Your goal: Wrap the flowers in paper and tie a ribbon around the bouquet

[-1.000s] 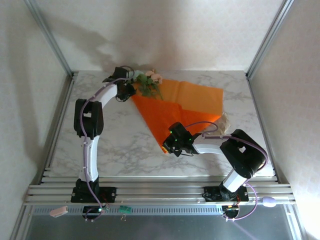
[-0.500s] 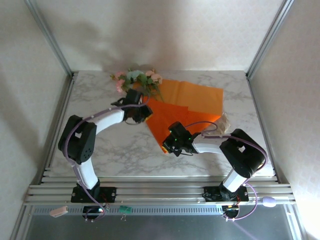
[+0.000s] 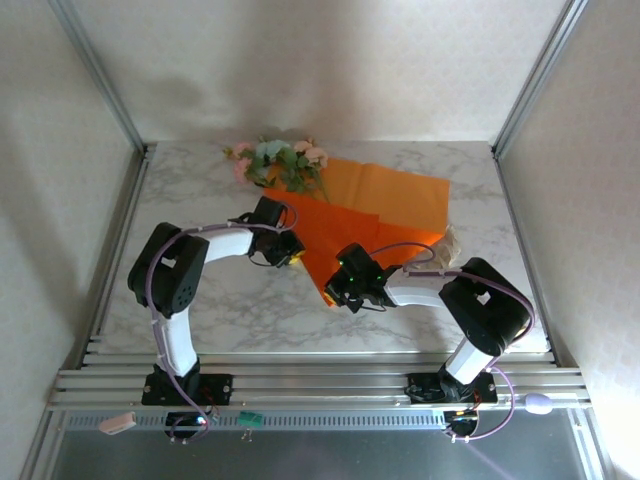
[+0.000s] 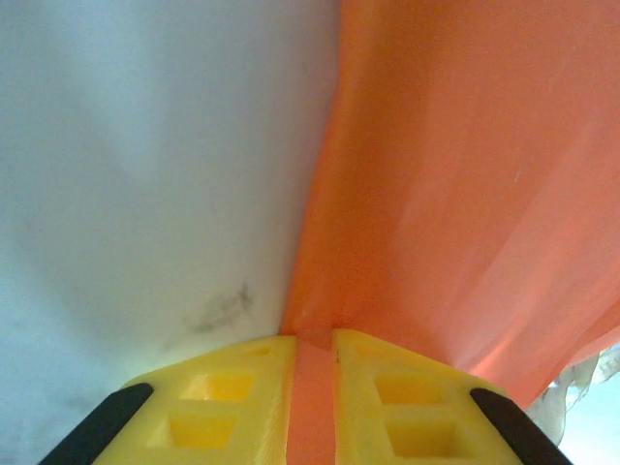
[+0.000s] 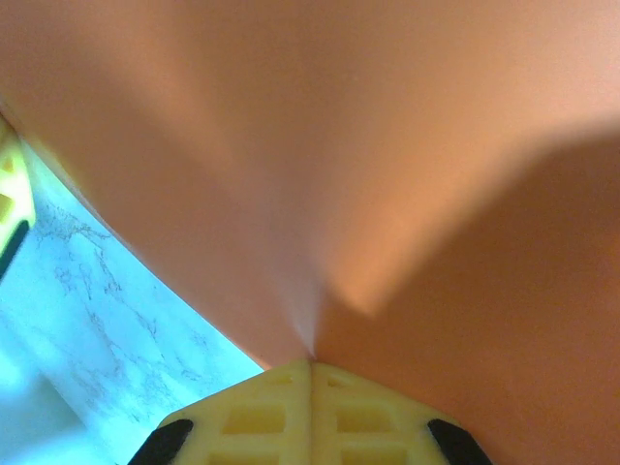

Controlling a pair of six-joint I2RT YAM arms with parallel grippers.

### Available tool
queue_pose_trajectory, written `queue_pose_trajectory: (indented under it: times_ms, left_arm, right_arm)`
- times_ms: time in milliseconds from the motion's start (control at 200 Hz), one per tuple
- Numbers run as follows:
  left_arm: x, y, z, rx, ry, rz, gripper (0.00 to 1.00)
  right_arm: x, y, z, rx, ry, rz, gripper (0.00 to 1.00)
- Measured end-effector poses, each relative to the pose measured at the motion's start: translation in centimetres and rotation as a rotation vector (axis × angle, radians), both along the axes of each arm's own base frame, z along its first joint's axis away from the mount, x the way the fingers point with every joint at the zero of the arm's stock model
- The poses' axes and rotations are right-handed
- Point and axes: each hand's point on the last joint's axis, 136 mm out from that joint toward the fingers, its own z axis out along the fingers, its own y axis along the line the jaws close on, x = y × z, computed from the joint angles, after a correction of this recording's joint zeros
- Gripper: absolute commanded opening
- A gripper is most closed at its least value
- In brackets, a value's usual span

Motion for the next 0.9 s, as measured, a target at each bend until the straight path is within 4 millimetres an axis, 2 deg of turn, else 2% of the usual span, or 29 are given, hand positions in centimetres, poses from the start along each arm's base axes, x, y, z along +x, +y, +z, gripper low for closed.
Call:
queue_pose_trajectory:
  times_ms: [120,230,295,355,440,531,626,731,796,901]
  left_arm:
    - [2.4,2.3,0.7,0.050,-0.029,0.073,0.18]
    - [4.2,3.8,2.8,0.091,-0.089,0.132,0.19]
    - [4.0,3.2,4.6,0.073,-0.122,0.138,0.18]
    - [3.5,1.8,6.3,0.026,-0.157,0.132,0.18]
    - [3.0,-0.4,7.4,-0.051,-0.179,0.111,0.17]
    - [3.0,-2.2,6.5,-0.101,-0.166,0.090,0.16]
    - [3.5,-2.1,3.4,-0.082,-0.112,0.095,0.15]
    - [3.7,-0.2,0.0,-0.048,-0.039,0.131,0.14]
    - [4.4,0.7,0.2,-0.061,-0.042,0.143,0.15]
    - [6.8,3.7,0.2,-0.055,-0.054,0.202,0.15]
  right_arm:
    - [0.0,0.0,0.0,0.000,0.000,0.000,0.04]
    - [0.0,0.0,0.0,0.000,0.000,0.000,0.04]
    - [0.0,0.0,0.0,0.000,0.000,0.000,0.04]
    - [0.0,0.0,0.0,0.000,0.000,0.000,0.04]
    - [0.0,0.0,0.0,0.000,0.000,0.000,0.04]
    - [0.0,0.0,0.0,0.000,0.000,0.000,0.04]
    - [0.0,0.0,0.0,0.000,0.000,0.000,0.04]
    - [0.0,0.0,0.0,0.000,0.000,0.000,0.04]
    - [0.0,0.0,0.0,0.000,0.000,0.000,0.04]
    - [0.0,0.0,0.0,0.000,0.000,0.000,0.04]
